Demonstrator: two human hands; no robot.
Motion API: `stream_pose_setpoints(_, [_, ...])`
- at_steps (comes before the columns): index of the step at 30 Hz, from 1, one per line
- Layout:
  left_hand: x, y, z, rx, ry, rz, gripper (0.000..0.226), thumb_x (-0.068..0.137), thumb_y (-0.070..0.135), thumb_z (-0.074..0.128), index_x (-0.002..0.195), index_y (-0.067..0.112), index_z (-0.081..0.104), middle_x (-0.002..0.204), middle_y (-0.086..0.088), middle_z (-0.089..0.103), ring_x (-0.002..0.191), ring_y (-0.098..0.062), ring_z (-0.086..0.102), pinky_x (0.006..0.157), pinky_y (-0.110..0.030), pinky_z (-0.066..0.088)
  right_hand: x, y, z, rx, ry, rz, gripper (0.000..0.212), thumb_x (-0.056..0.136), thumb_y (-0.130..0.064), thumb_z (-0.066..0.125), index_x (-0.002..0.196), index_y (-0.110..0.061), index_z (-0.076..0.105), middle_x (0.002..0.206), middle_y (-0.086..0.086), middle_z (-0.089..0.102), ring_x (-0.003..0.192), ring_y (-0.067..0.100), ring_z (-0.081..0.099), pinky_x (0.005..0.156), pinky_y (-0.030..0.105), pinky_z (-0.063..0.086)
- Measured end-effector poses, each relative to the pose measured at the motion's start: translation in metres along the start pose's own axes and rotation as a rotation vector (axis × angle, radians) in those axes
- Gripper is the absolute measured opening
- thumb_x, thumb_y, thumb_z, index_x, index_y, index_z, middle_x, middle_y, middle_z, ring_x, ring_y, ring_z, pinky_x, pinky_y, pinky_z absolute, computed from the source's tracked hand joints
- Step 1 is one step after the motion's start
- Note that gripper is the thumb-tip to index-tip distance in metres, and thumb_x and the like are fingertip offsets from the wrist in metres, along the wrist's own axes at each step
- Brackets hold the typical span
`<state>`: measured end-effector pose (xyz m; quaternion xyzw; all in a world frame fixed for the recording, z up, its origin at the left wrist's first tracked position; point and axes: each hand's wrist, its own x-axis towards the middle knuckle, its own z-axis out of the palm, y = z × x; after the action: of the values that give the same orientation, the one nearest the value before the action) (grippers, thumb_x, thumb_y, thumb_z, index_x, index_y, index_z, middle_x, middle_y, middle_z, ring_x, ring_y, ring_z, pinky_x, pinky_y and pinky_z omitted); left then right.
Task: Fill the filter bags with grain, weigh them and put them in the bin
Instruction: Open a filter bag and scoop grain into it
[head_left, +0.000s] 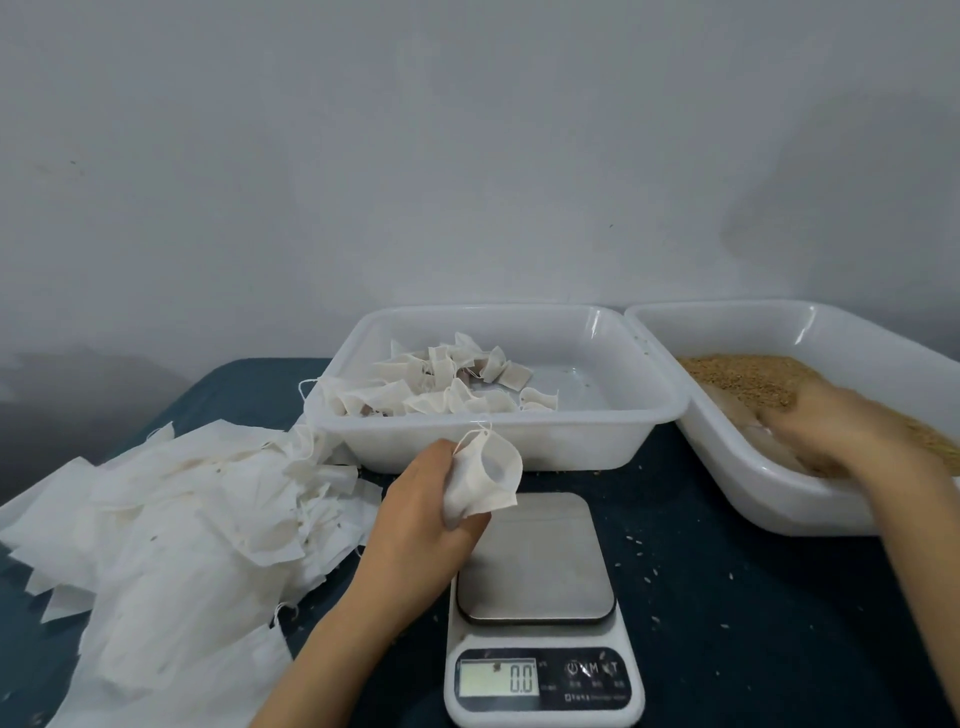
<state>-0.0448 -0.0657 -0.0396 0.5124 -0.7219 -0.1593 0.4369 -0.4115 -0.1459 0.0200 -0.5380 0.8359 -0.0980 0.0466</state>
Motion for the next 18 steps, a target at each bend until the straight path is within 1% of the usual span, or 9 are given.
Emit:
stream_pose_setpoints(2, [0.001, 0.0, 0.001, 0.002, 0.003, 0.001, 0.023, 0.082, 0.023, 0.07, 0.087, 0.027, 0.048, 0.079, 0.011, 0.058, 0.075, -0.009, 0.053, 0.059, -0.018, 0.038, 0.009, 0.012, 0.007, -0.146, -0.092, 0.022, 0.041, 0.093, -0.047, 0.056, 0.088, -0.007, 0.063, 0.084, 0.006, 0.062, 0.074, 0.021, 0.058, 0.058, 0.03, 0.041])
stream_pose_setpoints(3, [0.0, -0.001, 0.001, 0.006, 0.005, -0.002, 0.026, 0.083, 0.019, 0.072, 0.086, 0.027, 0.048, 0.078, 0.012, 0.058, 0.075, -0.009, 0.053, 0.059, -0.017, 0.039, 0.012, 0.015, 0.012, -0.166, -0.11, 0.017, 0.041, 0.091, -0.05, 0.057, 0.079, -0.011, 0.06, 0.08, 0.004, 0.062, 0.072, 0.02, 0.059, 0.057, 0.03, 0.041])
stream_pose_setpoints(4, [0.0, -0.001, 0.0, 0.007, 0.009, -0.003, 0.026, 0.083, 0.016, 0.073, 0.086, 0.026, 0.048, 0.077, 0.012, 0.058, 0.075, -0.009, 0.053, 0.06, -0.017, 0.039, 0.014, 0.016, 0.015, -0.162, -0.118, 0.012, 0.041, 0.09, -0.051, 0.059, 0.076, -0.012, 0.058, 0.078, 0.004, 0.062, 0.072, 0.02, 0.059, 0.056, 0.029, 0.041])
stream_pose_setpoints(6, [0.0, 0.0, 0.0, 0.016, 0.01, -0.009, 0.025, 0.083, 0.014, 0.072, 0.085, 0.023, 0.049, 0.076, 0.011, 0.057, 0.075, -0.011, 0.052, 0.06, -0.018, 0.039, 0.014, 0.013, 0.016, -0.159, -0.126, 0.01, 0.04, 0.089, -0.05, 0.061, 0.074, -0.013, 0.057, 0.076, 0.003, 0.063, 0.069, 0.018, 0.059, 0.054, 0.028, 0.039])
stream_pose_setpoints(9, [0.0, 0.0, -0.001, 0.002, 0.016, -0.033, 0.026, 0.082, 0.011, 0.071, 0.084, 0.023, 0.048, 0.076, 0.01, 0.057, 0.074, -0.011, 0.052, 0.06, -0.019, 0.04, 0.012, 0.007, 0.014, -0.243, -0.197, 0.026, 0.044, 0.093, -0.057, 0.048, 0.076, -0.017, 0.051, 0.078, -0.002, 0.059, 0.07, 0.013, 0.056, 0.055, 0.028, 0.038])
stream_pose_setpoints(10, [0.0, -0.001, -0.001, -0.006, 0.021, -0.04, 0.028, 0.082, 0.009, 0.071, 0.082, 0.024, 0.047, 0.075, 0.01, 0.056, 0.073, -0.01, 0.051, 0.06, -0.018, 0.04, 0.012, 0.006, 0.015, -0.254, -0.213, 0.022, 0.043, 0.095, -0.057, 0.045, 0.075, -0.019, 0.049, 0.079, -0.003, 0.059, 0.071, 0.012, 0.055, 0.057, 0.028, 0.039])
stream_pose_setpoints(14, [0.001, -0.001, -0.003, -0.025, 0.025, -0.055, 0.029, 0.081, 0.007, 0.07, 0.081, 0.025, 0.047, 0.075, 0.012, 0.056, 0.072, -0.008, 0.051, 0.06, -0.017, 0.041, 0.017, 0.008, 0.017, -0.274, -0.171, -0.023, 0.035, 0.095, -0.048, 0.047, 0.075, -0.02, 0.052, 0.081, 0.0, 0.063, 0.074, 0.016, 0.06, 0.065, 0.03, 0.048])
stream_pose_setpoints(16, [0.001, -0.001, -0.003, -0.03, 0.015, -0.052, 0.027, 0.082, 0.008, 0.069, 0.083, 0.025, 0.048, 0.081, 0.016, 0.058, 0.075, -0.008, 0.053, 0.061, -0.016, 0.042, 0.018, 0.009, 0.018, -0.241, -0.13, -0.025, 0.033, 0.095, -0.042, 0.051, 0.074, -0.016, 0.055, 0.079, 0.002, 0.063, 0.072, 0.019, 0.061, 0.063, 0.03, 0.048])
stream_pose_setpoints(18, [0.001, -0.001, -0.003, -0.033, 0.011, -0.042, 0.025, 0.083, 0.009, 0.07, 0.085, 0.024, 0.049, 0.079, 0.013, 0.058, 0.076, -0.008, 0.054, 0.061, -0.016, 0.042, 0.018, 0.008, 0.019, -0.174, -0.108, -0.012, 0.03, 0.096, -0.033, 0.054, 0.075, -0.012, 0.058, 0.077, 0.006, 0.064, 0.071, 0.022, 0.062, 0.063, 0.032, 0.047])
